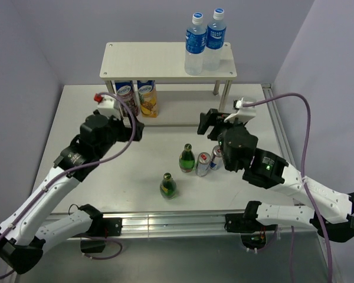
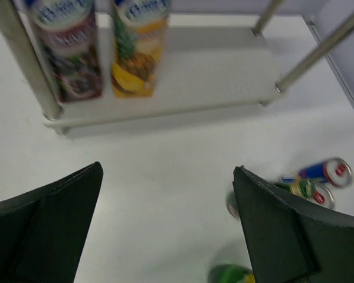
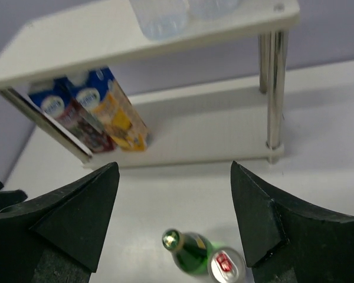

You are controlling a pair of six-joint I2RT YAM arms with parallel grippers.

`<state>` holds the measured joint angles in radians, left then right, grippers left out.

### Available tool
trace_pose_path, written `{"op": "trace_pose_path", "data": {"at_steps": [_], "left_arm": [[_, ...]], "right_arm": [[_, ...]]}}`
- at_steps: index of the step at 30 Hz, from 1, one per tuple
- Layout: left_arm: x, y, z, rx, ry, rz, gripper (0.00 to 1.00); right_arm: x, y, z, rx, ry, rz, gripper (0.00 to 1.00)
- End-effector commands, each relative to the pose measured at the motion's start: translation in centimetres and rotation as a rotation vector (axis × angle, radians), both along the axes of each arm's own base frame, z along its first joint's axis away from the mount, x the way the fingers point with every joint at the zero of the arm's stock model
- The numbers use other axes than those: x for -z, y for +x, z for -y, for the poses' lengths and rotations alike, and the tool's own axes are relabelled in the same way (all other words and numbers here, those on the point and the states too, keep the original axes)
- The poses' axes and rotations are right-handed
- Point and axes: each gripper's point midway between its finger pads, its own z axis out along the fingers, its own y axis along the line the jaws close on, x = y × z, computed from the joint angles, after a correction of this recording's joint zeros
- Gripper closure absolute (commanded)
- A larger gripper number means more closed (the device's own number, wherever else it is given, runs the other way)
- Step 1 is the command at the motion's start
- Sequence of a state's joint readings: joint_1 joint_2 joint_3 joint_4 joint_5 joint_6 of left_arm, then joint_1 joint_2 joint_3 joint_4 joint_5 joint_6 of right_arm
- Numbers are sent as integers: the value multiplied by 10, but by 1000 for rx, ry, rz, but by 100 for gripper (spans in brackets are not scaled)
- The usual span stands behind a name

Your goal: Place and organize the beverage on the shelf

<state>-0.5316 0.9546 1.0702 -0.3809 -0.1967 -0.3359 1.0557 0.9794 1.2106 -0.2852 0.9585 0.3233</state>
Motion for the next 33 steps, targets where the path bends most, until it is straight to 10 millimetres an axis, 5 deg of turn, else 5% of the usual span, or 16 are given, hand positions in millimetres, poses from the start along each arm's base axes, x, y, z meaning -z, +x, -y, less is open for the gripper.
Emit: {"op": "trace_pose_path", "data": {"at_steps": [1, 3, 8, 15, 25, 33], "left_arm": [[27, -38, 15, 25, -44, -91, 1], [46, -66, 38, 101, -66, -125, 1], [36, -134, 74, 303, -221, -107, 1], [86, -181, 125, 393, -155, -163, 1], [179, -179, 146, 233, -28, -212, 1], [213, -168, 149, 165, 34, -181, 1]], "right_arm": [[46, -10, 1, 9, 6, -87, 18], [55, -18, 5, -3, 2, -100, 18], [75, -26, 17, -1, -17, -125, 18], [90, -29, 25, 11, -29, -135, 18], [98, -35, 37, 21, -41, -143, 17], [105, -36, 40, 27, -46, -150, 17]]}}
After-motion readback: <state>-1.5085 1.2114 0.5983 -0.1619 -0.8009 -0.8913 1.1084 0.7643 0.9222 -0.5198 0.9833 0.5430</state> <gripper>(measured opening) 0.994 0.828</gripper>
